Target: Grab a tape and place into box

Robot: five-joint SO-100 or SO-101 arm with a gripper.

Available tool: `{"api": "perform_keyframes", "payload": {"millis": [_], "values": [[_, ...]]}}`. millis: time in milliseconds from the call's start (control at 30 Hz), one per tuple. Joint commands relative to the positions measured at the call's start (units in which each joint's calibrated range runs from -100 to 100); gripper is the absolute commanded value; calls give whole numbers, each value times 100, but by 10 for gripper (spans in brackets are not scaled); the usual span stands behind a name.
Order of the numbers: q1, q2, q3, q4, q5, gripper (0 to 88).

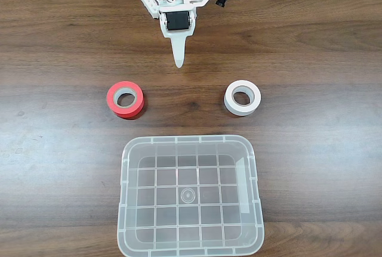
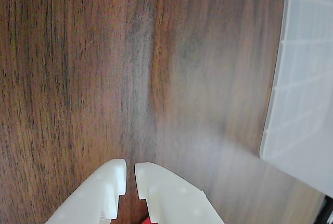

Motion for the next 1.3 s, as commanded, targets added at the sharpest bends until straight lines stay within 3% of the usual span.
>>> {"api": "perform_keyframes", "payload": {"millis": [0,633,1267], "values": [[35,-80,-55,16,-8,13],[35,-80,-169,-10,-14,12],[43,234,-1833,24,-3,11]]}}
